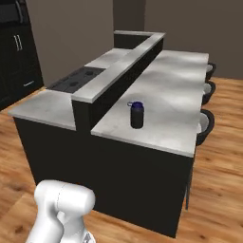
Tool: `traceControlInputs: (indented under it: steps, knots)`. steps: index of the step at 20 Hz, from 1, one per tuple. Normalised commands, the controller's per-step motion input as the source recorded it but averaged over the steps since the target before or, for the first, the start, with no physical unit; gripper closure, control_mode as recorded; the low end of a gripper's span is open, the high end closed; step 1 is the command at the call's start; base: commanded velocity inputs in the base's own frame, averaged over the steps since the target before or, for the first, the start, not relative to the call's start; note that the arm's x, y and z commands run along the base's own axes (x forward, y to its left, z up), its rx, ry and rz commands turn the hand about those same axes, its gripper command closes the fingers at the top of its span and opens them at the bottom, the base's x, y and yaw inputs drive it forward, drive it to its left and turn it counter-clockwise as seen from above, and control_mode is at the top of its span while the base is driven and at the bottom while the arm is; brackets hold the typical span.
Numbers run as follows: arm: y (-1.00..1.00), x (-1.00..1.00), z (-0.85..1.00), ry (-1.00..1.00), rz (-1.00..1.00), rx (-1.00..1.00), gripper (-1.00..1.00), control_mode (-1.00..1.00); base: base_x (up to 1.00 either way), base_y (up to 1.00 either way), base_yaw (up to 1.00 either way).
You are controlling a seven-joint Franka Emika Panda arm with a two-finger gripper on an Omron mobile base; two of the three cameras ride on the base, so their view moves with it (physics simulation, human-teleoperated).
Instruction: Move the drinks to the dining counter.
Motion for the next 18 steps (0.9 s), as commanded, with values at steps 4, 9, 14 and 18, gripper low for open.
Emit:
traceControlInputs:
  steps: [4, 9, 14, 18]
  knots:
    - [0.00, 0.00, 0.00, 0.00, 0.00, 0.00, 1.00, 1.00, 1.00, -1.00, 0.00]
    - [0.00, 0.00, 0.00, 0.00, 0.00, 0.00, 1.00, 1.00, 1.00, -1.00, 0.00]
    - [0.00, 0.00, 0.00, 0.00, 0.00, 0.00, 1.00, 1.00, 0.84, -1.00, 0.00]
    - [0.00, 0.00, 0.00, 0.00, 0.00, 0.00, 1.00, 1.00, 0.80, -0.80, 0.00]
